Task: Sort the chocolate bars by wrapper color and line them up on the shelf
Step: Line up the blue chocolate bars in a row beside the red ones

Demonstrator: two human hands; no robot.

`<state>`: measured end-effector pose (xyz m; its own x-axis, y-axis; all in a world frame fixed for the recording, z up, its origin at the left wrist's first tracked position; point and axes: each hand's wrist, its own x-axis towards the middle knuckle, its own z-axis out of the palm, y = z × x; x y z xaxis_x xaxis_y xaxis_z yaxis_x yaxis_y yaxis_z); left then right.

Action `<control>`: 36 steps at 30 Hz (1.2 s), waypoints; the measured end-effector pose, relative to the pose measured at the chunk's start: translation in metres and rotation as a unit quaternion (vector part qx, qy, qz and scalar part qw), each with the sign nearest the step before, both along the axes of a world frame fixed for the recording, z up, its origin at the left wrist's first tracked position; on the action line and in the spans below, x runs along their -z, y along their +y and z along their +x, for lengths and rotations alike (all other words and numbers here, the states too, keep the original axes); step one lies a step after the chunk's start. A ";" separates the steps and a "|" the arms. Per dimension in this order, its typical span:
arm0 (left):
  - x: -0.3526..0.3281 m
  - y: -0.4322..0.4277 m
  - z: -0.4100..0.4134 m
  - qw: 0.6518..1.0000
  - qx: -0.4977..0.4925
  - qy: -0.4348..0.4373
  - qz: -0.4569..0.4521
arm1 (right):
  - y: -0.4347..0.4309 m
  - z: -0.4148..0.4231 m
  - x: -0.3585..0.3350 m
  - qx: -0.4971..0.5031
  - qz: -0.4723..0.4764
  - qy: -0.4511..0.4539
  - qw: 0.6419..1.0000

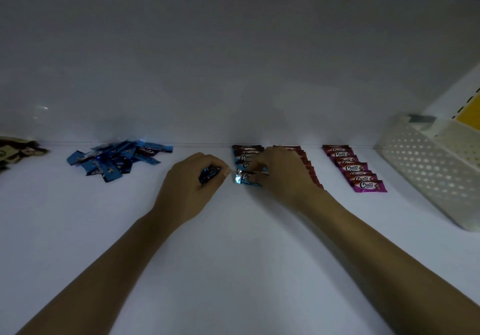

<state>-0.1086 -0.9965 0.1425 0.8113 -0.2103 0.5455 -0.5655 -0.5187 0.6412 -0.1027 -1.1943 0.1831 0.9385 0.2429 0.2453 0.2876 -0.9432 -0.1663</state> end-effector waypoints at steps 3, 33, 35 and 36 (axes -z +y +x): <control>0.001 0.000 0.001 1.000 -0.004 0.004 0.000 | 0.001 0.007 0.002 0.016 -0.083 -0.056 0.995; -0.044 -0.010 -0.018 0.627 0.080 0.481 -0.607 | 0.056 -0.028 0.013 -0.046 0.516 0.034 0.855; -0.042 -0.008 -0.017 0.639 0.084 0.468 -0.605 | 0.056 -0.029 0.012 -0.047 0.540 0.042 0.839; -0.041 -0.007 -0.015 0.650 0.084 0.460 -0.599 | 0.055 -0.029 0.012 -0.049 0.551 0.049 0.831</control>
<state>-0.1237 -1.0038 0.1834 0.9309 -0.2095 -0.2993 0.3582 0.6839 0.6356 -0.1322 -1.1389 0.1712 0.9560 -0.0031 0.2935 0.2884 -0.1745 -0.9415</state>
